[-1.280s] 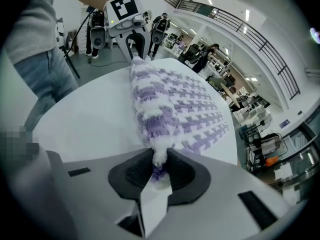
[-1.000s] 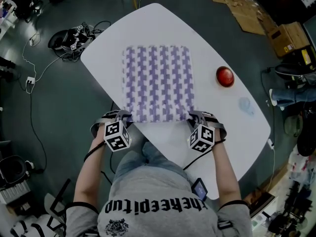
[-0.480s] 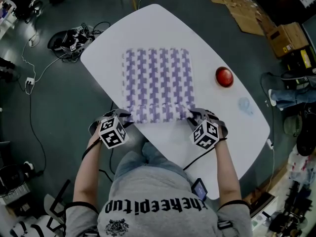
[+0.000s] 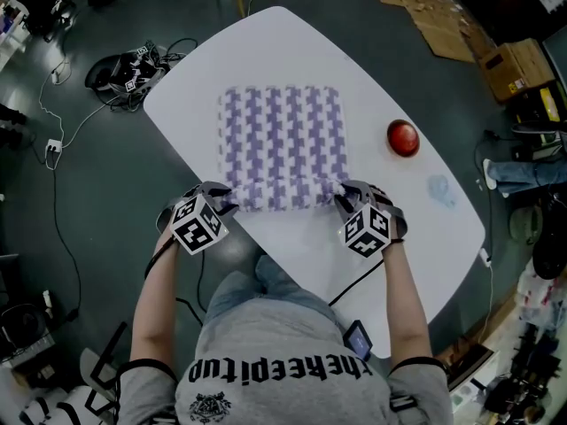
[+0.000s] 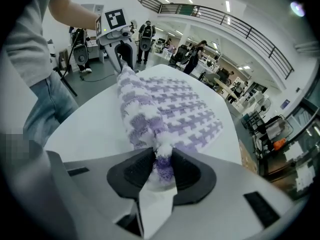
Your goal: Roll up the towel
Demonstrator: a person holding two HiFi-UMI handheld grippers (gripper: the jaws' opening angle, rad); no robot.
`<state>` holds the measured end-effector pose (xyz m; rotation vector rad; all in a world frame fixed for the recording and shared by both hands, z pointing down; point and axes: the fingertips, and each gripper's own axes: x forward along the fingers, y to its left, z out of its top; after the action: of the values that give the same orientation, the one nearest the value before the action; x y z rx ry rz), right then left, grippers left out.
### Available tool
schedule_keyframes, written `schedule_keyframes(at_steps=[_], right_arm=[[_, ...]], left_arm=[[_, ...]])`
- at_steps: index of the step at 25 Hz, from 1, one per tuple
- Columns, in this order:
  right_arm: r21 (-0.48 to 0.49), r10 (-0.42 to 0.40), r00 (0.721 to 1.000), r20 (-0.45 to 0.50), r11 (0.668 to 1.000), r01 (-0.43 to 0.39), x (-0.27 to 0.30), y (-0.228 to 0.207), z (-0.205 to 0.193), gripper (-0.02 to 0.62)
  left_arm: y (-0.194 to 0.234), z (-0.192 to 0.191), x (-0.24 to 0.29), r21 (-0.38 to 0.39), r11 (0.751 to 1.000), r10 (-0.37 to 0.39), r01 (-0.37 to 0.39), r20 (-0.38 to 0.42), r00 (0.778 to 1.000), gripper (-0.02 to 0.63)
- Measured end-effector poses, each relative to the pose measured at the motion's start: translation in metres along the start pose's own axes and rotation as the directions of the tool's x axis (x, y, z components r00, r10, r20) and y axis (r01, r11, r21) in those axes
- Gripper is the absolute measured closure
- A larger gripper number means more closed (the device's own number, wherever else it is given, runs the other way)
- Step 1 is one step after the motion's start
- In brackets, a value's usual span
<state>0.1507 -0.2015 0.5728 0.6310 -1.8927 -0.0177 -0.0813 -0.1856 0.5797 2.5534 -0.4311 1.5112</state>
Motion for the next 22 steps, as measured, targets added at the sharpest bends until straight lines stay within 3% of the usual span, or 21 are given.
schedule_keyframes(at_steps=[6, 13, 22], right_arm=[[0.019, -0.038, 0.999, -0.011, 0.999, 0.038, 0.034, -0.041, -0.004, 0.502], [0.046, -0.064, 0.998, -0.029, 0.997, 0.066, 0.049, -0.039, -0.007, 0.499], [0.078, -0.049, 0.997, -0.052, 0.996, 0.053, 0.053, -0.057, 0.010, 0.494]], left_arm=[[0.046, 0.016, 0.025, -0.050, 0.998, 0.047, -0.047, 0.011, 0.999, 0.480], [0.055, 0.008, 0.039, -0.061, 0.994, 0.095, -0.095, -0.004, 0.996, 0.480], [0.079, 0.011, 0.037, -0.104, 0.991, 0.081, -0.080, 0.001, 0.997, 0.480]])
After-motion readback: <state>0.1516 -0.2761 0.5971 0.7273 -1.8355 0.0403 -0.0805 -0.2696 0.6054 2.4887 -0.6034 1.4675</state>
